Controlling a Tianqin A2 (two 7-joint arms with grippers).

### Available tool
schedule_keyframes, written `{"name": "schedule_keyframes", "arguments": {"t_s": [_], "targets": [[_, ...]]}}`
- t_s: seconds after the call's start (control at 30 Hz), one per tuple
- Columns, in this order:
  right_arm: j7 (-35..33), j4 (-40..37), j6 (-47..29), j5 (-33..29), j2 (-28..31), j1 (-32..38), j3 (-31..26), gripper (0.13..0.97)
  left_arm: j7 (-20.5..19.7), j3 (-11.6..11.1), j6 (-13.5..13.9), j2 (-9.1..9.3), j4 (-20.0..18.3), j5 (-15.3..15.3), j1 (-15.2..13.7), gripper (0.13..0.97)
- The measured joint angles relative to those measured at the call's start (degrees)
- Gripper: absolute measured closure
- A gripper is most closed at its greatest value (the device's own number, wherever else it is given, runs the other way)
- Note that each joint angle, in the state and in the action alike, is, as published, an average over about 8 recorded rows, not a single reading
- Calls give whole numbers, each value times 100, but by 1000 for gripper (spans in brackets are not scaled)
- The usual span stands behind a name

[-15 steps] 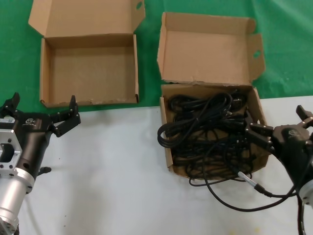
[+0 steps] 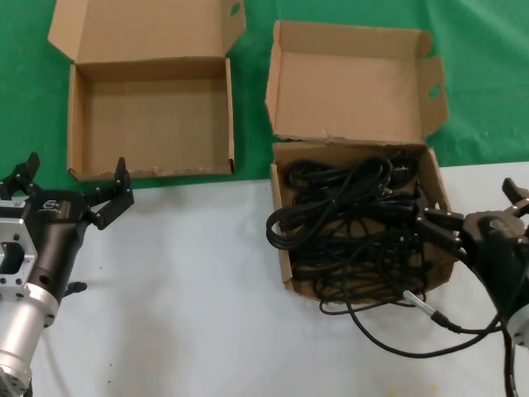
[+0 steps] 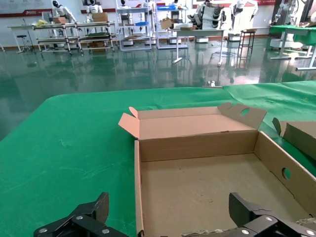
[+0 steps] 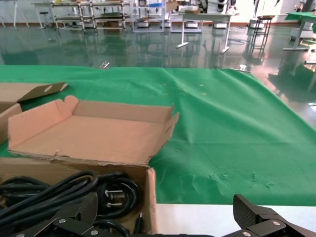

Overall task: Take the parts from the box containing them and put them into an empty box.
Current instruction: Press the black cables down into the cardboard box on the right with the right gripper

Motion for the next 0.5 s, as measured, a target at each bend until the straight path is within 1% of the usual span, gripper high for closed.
{"name": "schedule_keyframes", "arguments": {"t_s": [0.13, 0.2, 0.23, 0.27, 0.37, 0.5], "targets": [[29, 45, 51, 63, 153, -21, -104, 129, 0, 0, 0, 0, 0, 0, 0, 260], [28, 97, 19, 68, 254, -49, -151, 129, 0, 0, 0, 0, 0, 0, 0, 288], [17, 136, -21, 58, 317, -71, -169, 129, 0, 0, 0, 0, 0, 0, 0, 288], [1, 184, -74, 42, 388, -97, -185, 129, 0, 0, 0, 0, 0, 0, 0, 310], [-101, 382, -332, -42, 665, -191, -204, 129, 0, 0, 0, 0, 0, 0, 0, 376], [-411, 714, -882, -149, 1145, -301, -146, 129, 0, 0, 0, 0, 0, 0, 0, 463]]}}
